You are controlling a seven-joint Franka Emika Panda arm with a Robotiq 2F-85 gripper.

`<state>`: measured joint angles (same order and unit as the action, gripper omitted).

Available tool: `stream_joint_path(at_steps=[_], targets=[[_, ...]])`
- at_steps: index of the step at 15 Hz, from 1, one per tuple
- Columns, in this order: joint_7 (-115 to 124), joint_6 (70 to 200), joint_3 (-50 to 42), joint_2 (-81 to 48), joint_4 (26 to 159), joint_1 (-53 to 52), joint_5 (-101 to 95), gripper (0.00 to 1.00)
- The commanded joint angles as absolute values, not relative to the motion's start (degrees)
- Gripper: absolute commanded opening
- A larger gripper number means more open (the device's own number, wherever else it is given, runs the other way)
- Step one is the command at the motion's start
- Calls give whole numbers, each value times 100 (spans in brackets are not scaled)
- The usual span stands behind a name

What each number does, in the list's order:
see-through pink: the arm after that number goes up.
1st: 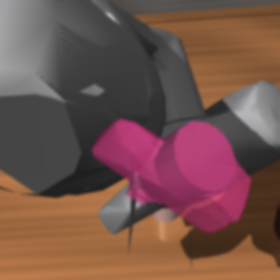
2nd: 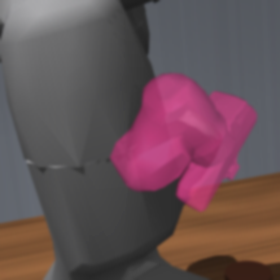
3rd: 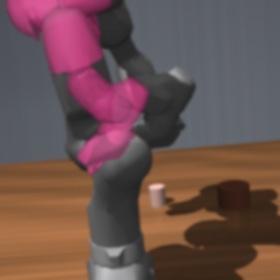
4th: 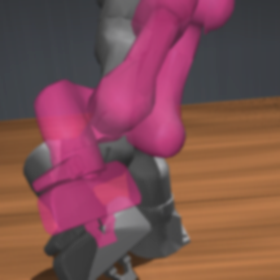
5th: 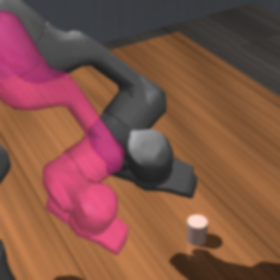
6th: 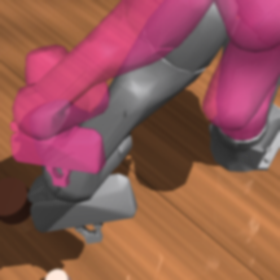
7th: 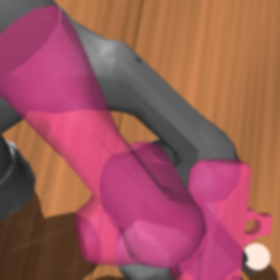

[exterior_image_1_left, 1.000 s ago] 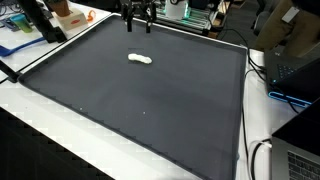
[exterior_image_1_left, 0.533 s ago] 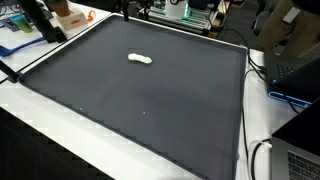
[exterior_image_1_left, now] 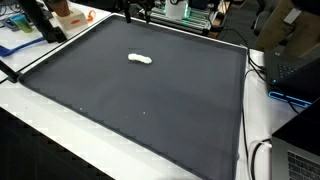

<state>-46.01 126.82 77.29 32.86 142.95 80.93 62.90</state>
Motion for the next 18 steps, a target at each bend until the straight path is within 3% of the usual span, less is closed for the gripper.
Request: stream_joint_path(at_steps=[1, 6, 7, 11, 17, 18], targets=[[-4223, 13381, 7453, 2385, 14387, 7654, 5619, 100], [-2160, 14528, 7000, 1914, 14322, 6936, 4097, 100], [-2268, 14114, 7497, 2555, 14162, 7482, 4557, 100], [-1279, 14017, 7928, 2628, 13836, 7902, 4011, 100], [915, 13649, 7817, 1487, 13469, 7642, 950, 100], [707, 13414, 8250, 1814, 13350, 8080, 1376, 100]])
